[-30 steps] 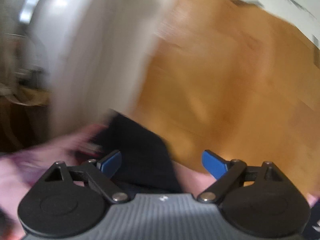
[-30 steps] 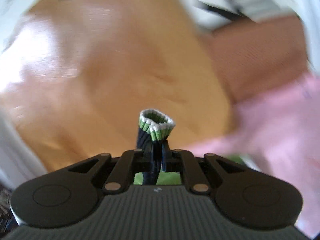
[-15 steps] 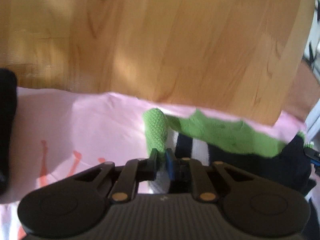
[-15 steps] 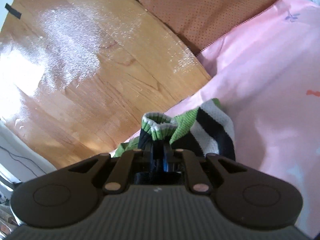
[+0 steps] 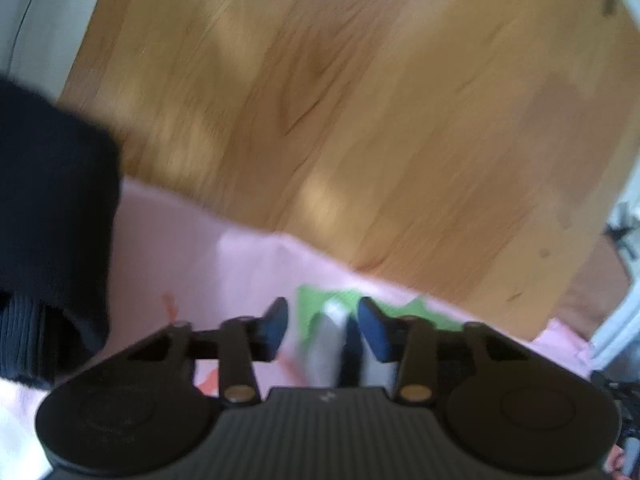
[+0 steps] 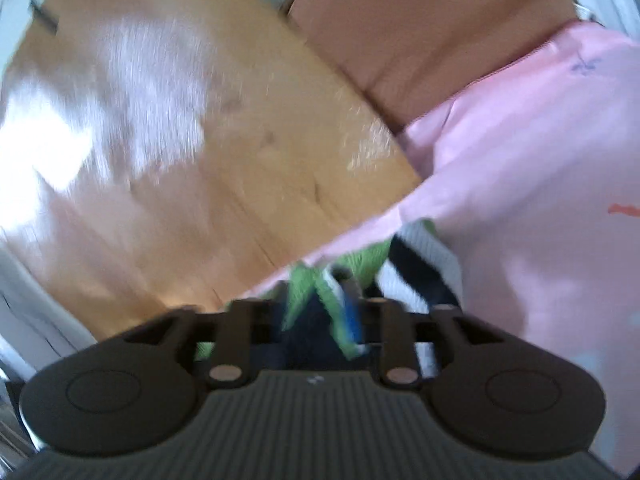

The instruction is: Fold small clothes

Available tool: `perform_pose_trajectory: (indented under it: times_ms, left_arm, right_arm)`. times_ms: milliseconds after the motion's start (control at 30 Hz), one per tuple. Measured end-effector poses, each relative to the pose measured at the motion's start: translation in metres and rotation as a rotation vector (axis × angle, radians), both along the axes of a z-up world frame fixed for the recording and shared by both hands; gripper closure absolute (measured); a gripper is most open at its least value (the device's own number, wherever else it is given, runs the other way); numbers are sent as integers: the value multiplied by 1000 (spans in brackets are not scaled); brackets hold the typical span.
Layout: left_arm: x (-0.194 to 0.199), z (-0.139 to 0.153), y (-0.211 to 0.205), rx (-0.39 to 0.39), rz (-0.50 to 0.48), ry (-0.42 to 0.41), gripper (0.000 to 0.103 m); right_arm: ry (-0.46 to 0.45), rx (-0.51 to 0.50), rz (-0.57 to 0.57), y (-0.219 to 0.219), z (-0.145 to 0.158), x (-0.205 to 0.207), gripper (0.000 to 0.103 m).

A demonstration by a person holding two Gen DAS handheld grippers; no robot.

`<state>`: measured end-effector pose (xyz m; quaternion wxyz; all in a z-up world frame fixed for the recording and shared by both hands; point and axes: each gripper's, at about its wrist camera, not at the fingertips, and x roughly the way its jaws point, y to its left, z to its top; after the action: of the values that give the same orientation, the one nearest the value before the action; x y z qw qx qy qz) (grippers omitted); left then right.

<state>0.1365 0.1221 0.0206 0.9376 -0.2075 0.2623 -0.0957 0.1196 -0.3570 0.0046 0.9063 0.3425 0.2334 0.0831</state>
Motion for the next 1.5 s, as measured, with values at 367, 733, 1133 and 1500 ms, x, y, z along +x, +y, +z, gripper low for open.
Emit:
perform_pose_trajectory:
  times_ms: [367,733,1133,1500]
  left_arm:
    - [12,-25,-50,213,-143,116,66]
    - [-2,-14,-39,136,-155,9,60]
    - [15,-31,-34,284,-1,148,44]
    - [-136,-18,28,104,-165,231,26]
  right_arm:
    - [128,-231,13,25,-11,11,98]
    - [-25,-253,13,24,3,-4,89]
    - [116,-222,44,22,-21,26,53]
    - [112,157,167,-46,-25,-65,39]
